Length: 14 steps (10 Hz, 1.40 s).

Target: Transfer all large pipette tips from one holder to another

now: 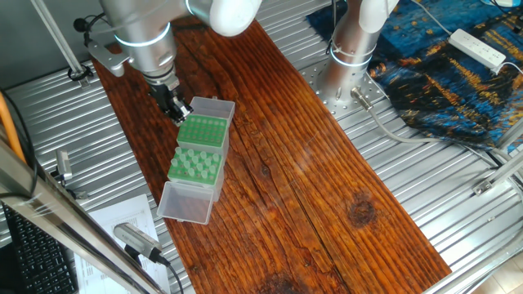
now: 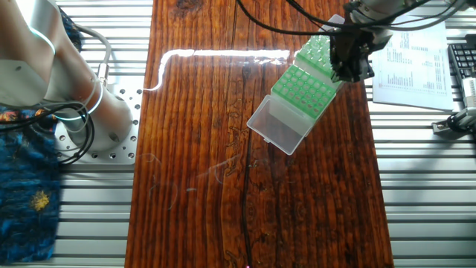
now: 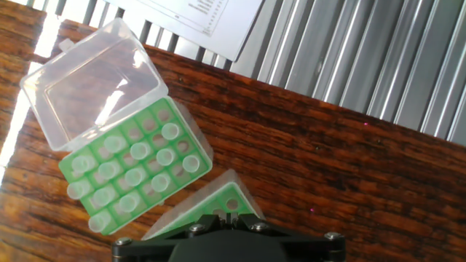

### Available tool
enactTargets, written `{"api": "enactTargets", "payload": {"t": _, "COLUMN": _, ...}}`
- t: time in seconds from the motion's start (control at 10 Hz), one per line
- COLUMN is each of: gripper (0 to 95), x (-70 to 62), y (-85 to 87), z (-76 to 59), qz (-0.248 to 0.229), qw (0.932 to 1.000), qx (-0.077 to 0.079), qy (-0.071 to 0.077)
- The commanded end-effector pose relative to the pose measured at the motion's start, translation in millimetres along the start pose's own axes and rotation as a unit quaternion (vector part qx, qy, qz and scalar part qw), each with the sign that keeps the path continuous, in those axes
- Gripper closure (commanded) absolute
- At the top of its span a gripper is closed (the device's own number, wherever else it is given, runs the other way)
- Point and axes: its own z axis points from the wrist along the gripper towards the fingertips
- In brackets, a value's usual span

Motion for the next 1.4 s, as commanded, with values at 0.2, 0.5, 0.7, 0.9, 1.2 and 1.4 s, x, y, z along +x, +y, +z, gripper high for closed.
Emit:
{"api": "enactTargets", "payload": {"t": 0.2, "gripper": 95.0, "x": -0.2, "y": 0.1, "z": 0.0, "qz": -0.003, "qw": 1.0, "qx": 0.0, "qy": 0.0}}
{"api": "enactTargets", "payload": {"t": 0.5, "gripper": 95.0, "x": -0.9, "y": -0.8, "z": 2.2, "qz": -0.008, "qw": 1.0, "qx": -0.001, "qy": 0.003}}
{"api": "enactTargets", "payload": {"t": 0.7, "gripper": 95.0, "x": -0.9, "y": -0.8, "z": 2.2, "qz": -0.001, "qw": 1.0, "qx": -0.002, "qy": 0.0}}
{"api": "enactTargets", "payload": {"t": 0.9, "gripper": 95.0, "x": -0.9, "y": -0.8, "z": 2.2, "qz": -0.01, "qw": 0.9999, "qx": -0.004, "qy": 0.0}}
{"api": "enactTargets", "payload": {"t": 1.2, "gripper": 95.0, "x": -0.9, "y": -0.8, "z": 2.2, "qz": -0.027, "qw": 0.9996, "qx": 0.001, "qy": -0.005}}
{"api": "enactTargets", "payload": {"t": 1.4, "gripper": 95.0, "x": -0.9, "y": -0.8, "z": 2.2, "qz": -0.005, "qw": 1.0, "qx": 0.0, "qy": -0.004}}
